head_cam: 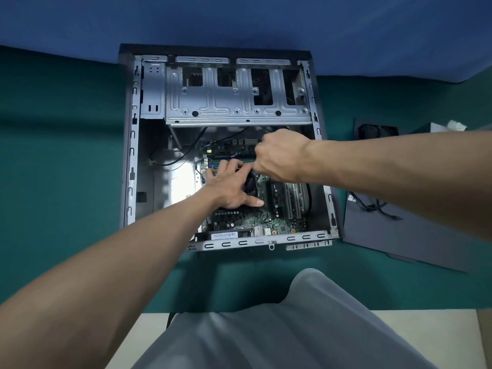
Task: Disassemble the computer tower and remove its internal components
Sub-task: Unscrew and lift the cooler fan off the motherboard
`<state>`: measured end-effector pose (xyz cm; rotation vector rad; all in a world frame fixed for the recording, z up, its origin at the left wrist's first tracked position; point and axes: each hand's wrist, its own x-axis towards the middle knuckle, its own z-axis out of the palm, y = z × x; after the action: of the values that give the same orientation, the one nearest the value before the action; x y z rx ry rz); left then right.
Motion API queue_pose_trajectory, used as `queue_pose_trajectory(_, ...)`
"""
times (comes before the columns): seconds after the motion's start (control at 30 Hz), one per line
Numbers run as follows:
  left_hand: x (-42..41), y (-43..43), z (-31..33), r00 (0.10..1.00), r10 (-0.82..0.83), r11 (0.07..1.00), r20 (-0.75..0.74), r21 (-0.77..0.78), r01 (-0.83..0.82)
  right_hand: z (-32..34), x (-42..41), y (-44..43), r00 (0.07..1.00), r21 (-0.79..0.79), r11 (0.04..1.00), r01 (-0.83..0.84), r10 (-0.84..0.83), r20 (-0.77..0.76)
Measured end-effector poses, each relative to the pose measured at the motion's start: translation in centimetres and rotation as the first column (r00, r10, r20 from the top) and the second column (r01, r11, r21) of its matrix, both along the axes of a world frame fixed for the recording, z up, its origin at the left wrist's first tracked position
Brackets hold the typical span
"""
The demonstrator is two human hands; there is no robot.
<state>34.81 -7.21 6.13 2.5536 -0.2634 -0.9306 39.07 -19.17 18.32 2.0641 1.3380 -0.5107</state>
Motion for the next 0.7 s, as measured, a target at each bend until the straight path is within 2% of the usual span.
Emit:
queue_pose_trajectory(0.07, -0.1, 0.1, -0.1, 1.0, 0.003, 1.0, 0.006, -0.004, -0.003, 0.0, 0.3, 0.2, 0.998, 0.039, 0.998, 0.052, -0.05, -0.046)
queue_pose_trajectory(0.13, 0.0, 0.1, -0.2, 1.0, 0.014, 1.0, 0.008, -0.025, -0.013, -0.1, 0.7, 0.2, 0.947, 0.109, 0.952, 0.285, -0.262, -0.187)
queue_pose_trajectory(0.17, 0.0, 0.2, -0.2, 1.0, 0.016, 0.999, 0.014, -0.031, -0.016, -0.2, 0.8, 0.2, 0.874, 0.142, 0.881, 0.451, -0.404, -0.27)
queue_pose_trajectory(0.2, 0.0, 0.2, -0.3, 1.0, 0.017, 0.999, 0.02, -0.032, -0.016, -0.4, 1.0, 0.3, 0.754, 0.161, 0.757, 0.633, -0.555, -0.352)
queue_pose_trajectory(0.23, 0.0, 0.3, -0.3, 1.0, 0.019, 0.999, 0.02, -0.033, -0.018, -0.5, 1.3, 0.2, 0.568, 0.145, 0.568, 0.81, -0.7, -0.432)
queue_pose_trajectory(0.27, 0.0, 0.3, -0.3, 1.0, 0.022, 0.999, 0.017, -0.034, -0.021, -0.7, 1.6, 0.1, 0.316, 0.067, 0.329, 0.942, -0.804, -0.504)
queue_pose_trajectory(0.3, 0.0, 0.3, -0.3, 1.0, 0.025, 0.999, 0.016, -0.034, -0.024, -0.7, 1.8, -0.1, 0.054, -0.071, 0.11, 0.991, -0.84, -0.539)
queue_pose_trajectory(0.33, -0.1, 0.2, -0.4, 1.0, 0.026, 0.999, 0.017, -0.034, -0.025, -0.5, 2.0, -0.2, -0.112, -0.204, -0.003, 0.979, -0.844, -0.525)
queue_pose_trajectory(0.37, -0.1, 0.2, -0.4, 0.999, 0.028, 0.999, 0.018, -0.034, -0.028, -0.5, 2.1, -0.4, -0.16, -0.288, -0.01, 0.957, -0.85, -0.503)
queue_pose_trajectory(0.4, -0.1, 0.1, -0.4, 0.999, 0.031, 0.999, 0.019, -0.035, -0.031, -0.7, 2.1, -0.4, -0.115, -0.316, 0.05, 0.947, -0.87, -0.48)
queue_pose_trajectory(0.43, 0.0, 0.1, -0.5, 0.999, 0.033, 0.999, 0.021, -0.036, -0.032, -0.8, 2.0, -0.4, 0.022, -0.282, 0.17, 0.944, -0.887, -0.461)
queue_pose_trajectory(0.5, 0.0, 0.1, -0.5, 0.999, 0.034, 0.999, 0.025, -0.038, -0.033, -0.4, 1.6, -0.5, 0.429, -0.132, 0.494, 0.859, -0.837, -0.341)
queue_pose_trajectory(0.53, 0.0, 0.1, -0.5, 0.999, 0.033, 0.999, 0.025, -0.039, -0.032, -0.1, 1.2, -0.5, 0.616, -0.062, 0.65, 0.758, -0.743, -0.261)
queue_pose_trajectory(0.57, 0.0, 0.1, -0.5, 0.999, 0.03, 0.999, 0.026, -0.039, -0.029, 0.2, 0.9, -0.7, 0.755, -0.014, 0.772, 0.636, -0.625, -0.199)
queue_pose_trajectory(0.63, 0.0, 0.1, -0.4, 0.999, 0.024, 0.999, 0.024, -0.034, -0.023, 0.3, 0.2, -0.8, 0.93, 0.013, 0.935, 0.355, -0.352, -0.102)
queue_pose_trajectory(0.7, 0.0, 0.1, -0.4, 1.0, 0.021, 0.999, 0.022, -0.027, -0.02, 0.2, -0.5, -0.4, 0.996, -0.005, 0.997, 0.078, -0.078, -0.042)
